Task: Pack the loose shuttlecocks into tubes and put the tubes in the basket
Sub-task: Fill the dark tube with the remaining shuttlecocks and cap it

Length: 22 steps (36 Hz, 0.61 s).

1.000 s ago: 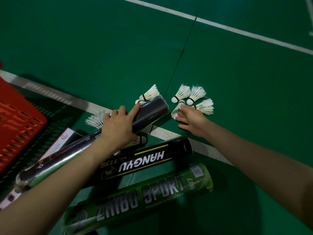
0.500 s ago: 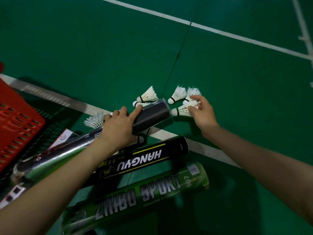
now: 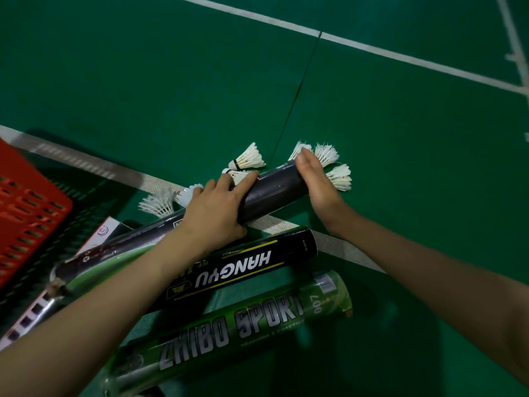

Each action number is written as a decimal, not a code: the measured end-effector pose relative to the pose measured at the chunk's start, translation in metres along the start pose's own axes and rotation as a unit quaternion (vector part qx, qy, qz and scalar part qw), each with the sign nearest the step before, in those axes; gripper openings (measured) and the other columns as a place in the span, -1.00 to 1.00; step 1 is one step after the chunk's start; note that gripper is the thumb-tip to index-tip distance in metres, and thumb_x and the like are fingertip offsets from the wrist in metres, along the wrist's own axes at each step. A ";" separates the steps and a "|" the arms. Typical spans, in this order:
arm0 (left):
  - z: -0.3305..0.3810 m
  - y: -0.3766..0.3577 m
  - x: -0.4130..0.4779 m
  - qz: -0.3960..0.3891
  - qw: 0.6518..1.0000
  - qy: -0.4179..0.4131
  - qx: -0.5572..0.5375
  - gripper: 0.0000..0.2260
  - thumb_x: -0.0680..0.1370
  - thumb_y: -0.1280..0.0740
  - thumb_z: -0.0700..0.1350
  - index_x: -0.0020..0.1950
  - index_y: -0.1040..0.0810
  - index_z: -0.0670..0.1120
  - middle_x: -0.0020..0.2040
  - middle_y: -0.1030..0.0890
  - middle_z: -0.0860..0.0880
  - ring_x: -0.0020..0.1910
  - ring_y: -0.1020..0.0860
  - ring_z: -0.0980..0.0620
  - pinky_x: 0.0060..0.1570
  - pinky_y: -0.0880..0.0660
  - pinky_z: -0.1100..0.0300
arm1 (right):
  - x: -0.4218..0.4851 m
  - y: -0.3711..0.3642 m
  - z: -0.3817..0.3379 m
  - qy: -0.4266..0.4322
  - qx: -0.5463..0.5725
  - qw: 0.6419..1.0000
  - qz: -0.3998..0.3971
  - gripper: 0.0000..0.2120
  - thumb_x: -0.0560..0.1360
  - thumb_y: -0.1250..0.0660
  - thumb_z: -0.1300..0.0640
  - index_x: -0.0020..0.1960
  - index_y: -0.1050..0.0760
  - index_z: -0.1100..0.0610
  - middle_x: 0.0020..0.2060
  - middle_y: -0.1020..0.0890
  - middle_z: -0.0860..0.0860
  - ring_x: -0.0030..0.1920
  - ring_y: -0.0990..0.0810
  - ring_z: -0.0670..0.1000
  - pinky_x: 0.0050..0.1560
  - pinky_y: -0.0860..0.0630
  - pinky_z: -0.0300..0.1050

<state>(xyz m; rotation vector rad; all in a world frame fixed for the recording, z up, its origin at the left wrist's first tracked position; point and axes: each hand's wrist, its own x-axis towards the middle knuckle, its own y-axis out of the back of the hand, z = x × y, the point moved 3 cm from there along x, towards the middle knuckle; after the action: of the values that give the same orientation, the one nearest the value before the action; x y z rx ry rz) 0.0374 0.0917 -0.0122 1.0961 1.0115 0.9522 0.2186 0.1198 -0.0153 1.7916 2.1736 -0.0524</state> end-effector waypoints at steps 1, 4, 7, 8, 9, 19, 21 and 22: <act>0.000 0.000 0.002 -0.003 1.000 0.003 0.002 -0.07 0.34 -0.46 0.11 0.53 0.07 0.15 0.23 -0.36 -0.11 0.18 -0.39 -0.15 0.18 -0.34 -0.03 | 0.004 0.000 0.003 -0.006 0.012 1.000 -0.004 -0.45 0.63 0.04 -0.15 0.54 0.00 0.07 0.28 -0.24 -0.20 0.31 -0.22 -0.21 0.35 -0.06 -0.28; 0.002 -0.003 0.009 -0.010 1.000 0.008 0.018 -0.07 0.33 -0.47 0.08 0.53 0.06 0.14 0.24 -0.36 -0.12 0.19 -0.39 -0.16 0.16 -0.34 -0.03 | 0.014 0.005 0.011 -0.025 0.016 0.999 0.017 -0.50 0.61 0.06 -0.23 0.41 -0.26 0.03 0.36 -0.39 -0.02 0.35 -0.34 -0.05 0.44 -0.18 -0.05; 0.004 -0.010 0.017 -0.031 0.999 0.017 0.012 -0.09 0.34 -0.46 0.06 0.53 0.05 0.12 0.25 -0.36 -0.14 0.19 -0.39 -0.18 0.17 -0.35 -0.06 | 0.020 0.014 0.020 -0.034 -0.034 0.994 0.097 -0.67 0.63 -0.03 -0.12 0.25 -0.35 0.05 0.01 -0.51 -0.01 0.03 -0.48 -0.06 0.09 -0.42 -0.11; 0.005 -0.012 0.020 -0.034 0.999 0.020 0.008 -0.10 0.35 -0.46 0.06 0.52 0.04 0.12 0.24 -0.37 -0.15 0.19 -0.40 -0.18 0.18 -0.35 -0.07 | 0.023 0.020 0.022 -0.028 -0.061 0.989 0.134 -0.71 0.63 -0.10 -0.04 0.27 -0.35 0.08 -0.04 -0.48 -0.02 -0.04 -0.47 -0.06 -0.01 -0.43 -0.11; 0.005 -0.014 0.021 -0.036 0.999 0.022 0.007 -0.10 0.35 -0.45 0.06 0.52 0.04 0.12 0.24 -0.37 -0.15 0.19 -0.40 -0.18 0.18 -0.36 -0.08 | 0.027 0.028 0.026 -0.020 -0.091 0.981 0.171 -0.71 0.61 -0.17 0.04 0.29 -0.35 0.11 -0.03 -0.46 0.00 -0.03 -0.46 -0.05 0.01 -0.44 -0.09; 0.003 -0.030 0.023 -0.060 0.998 0.023 0.024 -0.09 0.37 -0.43 0.12 0.53 0.10 0.12 0.27 -0.34 -0.15 0.22 -0.38 -0.18 0.20 -0.35 -0.08 | 0.056 0.087 0.069 -0.179 -0.266 0.931 0.175 -0.61 0.51 -0.27 0.19 0.32 -0.44 -0.02 0.39 -0.27 0.14 0.35 -0.30 0.17 0.40 -0.27 -0.03; 0.003 -0.030 0.023 -0.061 0.998 0.029 0.019 -0.09 0.37 -0.42 0.13 0.54 0.10 0.12 0.26 -0.34 -0.15 0.22 -0.37 -0.19 0.22 -0.35 -0.10 | 0.056 0.085 0.074 -0.184 -0.233 0.943 0.152 -0.58 0.51 -0.29 0.19 0.36 -0.42 0.01 0.32 -0.40 0.14 0.23 -0.45 0.14 0.30 -0.38 -0.06; 0.003 -0.029 0.022 -0.062 0.997 0.032 0.016 -0.08 0.37 -0.42 0.14 0.54 0.11 0.11 0.27 -0.34 -0.16 0.22 -0.37 -0.19 0.22 -0.35 -0.10 | 0.054 0.083 0.074 -0.179 -0.220 0.948 0.146 -0.57 0.52 -0.29 0.20 0.37 -0.40 0.03 0.30 -0.43 0.13 0.19 -0.47 0.12 0.22 -0.40 -0.11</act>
<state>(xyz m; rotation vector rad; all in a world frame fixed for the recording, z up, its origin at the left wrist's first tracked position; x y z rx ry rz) 0.0489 0.1067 -0.0441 1.0237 1.1365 0.8780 0.3064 0.1717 -0.0856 1.6641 1.5100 0.1522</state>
